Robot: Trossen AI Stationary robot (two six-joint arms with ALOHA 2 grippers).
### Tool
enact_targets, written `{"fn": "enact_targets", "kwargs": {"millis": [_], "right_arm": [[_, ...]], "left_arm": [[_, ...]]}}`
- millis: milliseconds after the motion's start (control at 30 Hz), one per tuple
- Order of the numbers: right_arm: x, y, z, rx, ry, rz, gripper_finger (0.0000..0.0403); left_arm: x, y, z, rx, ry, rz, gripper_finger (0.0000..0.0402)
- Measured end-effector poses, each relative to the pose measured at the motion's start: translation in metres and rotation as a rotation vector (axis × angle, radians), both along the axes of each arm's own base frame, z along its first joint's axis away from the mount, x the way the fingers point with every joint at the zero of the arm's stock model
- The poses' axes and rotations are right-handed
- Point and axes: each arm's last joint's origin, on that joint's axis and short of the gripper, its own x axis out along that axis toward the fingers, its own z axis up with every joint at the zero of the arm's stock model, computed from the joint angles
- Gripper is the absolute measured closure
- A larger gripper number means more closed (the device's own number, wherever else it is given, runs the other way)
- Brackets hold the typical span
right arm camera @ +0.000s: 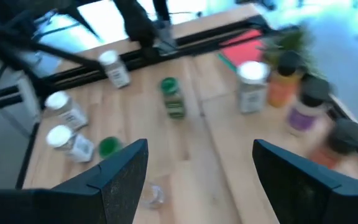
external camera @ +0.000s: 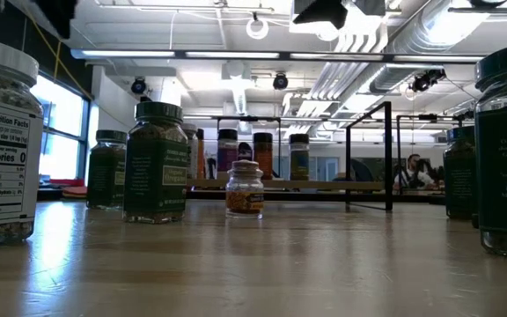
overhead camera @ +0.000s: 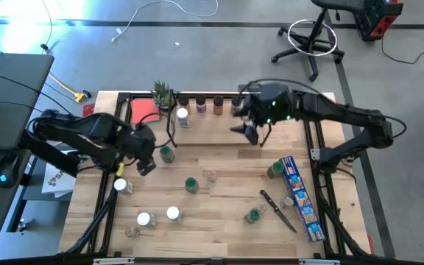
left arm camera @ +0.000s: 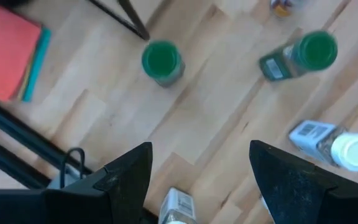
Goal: Shelf spices
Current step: Put the white seasoning bottle on the shelf aligned with the black seasoning bottle
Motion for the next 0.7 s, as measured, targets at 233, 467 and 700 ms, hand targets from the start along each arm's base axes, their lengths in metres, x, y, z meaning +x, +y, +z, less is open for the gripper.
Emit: {"fn": "enact_targets", "kwargs": {"millis": [233, 467, 700], "right_arm": [[0.026, 0.038, -0.012, 0.053, -0.029, -0.071, 0.0119], [0.038, 0.060, -0.024, 0.164, -0.027, -0.209, 0.0119], [0.041, 0.078, -0.030, 0.224, -0.015, -0.239, 0.0119]], "left_arm": [[-0.018, -0.014, -0.014, -0.074, -0.055, -0.058, 0.0138], [-0.017, -0.032, -0.042, -0.175, -0.019, -0.010, 0.0138], [-0.024, -0.059, -0.058, -0.193, 0.047, -0.192, 0.0138]]}}
